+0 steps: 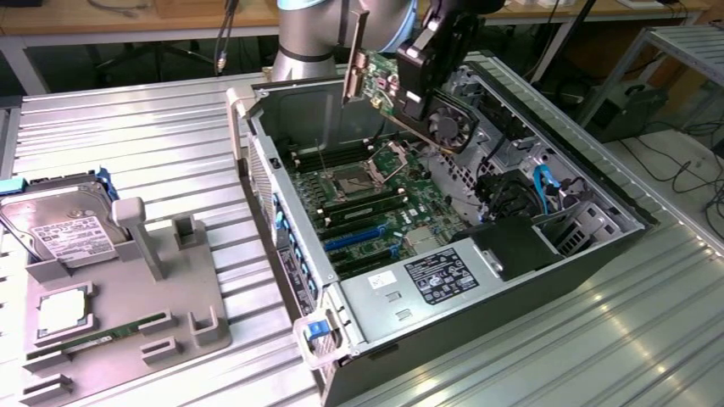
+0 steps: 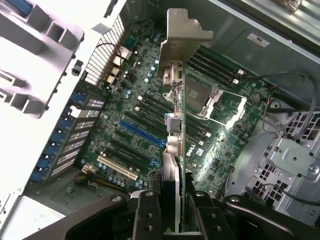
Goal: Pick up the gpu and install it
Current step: 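Insert the gpu into the slot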
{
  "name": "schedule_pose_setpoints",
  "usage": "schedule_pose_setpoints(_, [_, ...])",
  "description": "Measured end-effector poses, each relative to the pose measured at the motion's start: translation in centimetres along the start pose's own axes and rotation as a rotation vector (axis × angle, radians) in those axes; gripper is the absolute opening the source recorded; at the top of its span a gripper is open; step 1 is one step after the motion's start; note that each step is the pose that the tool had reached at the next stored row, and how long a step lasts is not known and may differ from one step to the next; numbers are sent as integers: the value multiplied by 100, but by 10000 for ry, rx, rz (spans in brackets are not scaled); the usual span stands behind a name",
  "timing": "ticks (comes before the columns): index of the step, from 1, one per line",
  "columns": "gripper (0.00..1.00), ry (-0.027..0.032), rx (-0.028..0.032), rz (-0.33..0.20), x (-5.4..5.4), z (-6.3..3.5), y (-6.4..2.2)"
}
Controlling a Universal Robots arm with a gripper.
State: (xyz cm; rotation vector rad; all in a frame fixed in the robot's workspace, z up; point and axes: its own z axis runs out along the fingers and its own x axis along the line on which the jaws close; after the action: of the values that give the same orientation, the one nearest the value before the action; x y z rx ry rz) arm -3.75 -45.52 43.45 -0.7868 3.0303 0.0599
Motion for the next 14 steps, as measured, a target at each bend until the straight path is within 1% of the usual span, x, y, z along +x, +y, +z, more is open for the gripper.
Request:
schedule_pose_setpoints(11, [27, 48, -19, -1281, 6, -1, 2])
schedule_pose_setpoints(14, [27, 56, -23, -1517, 6, -1, 3])
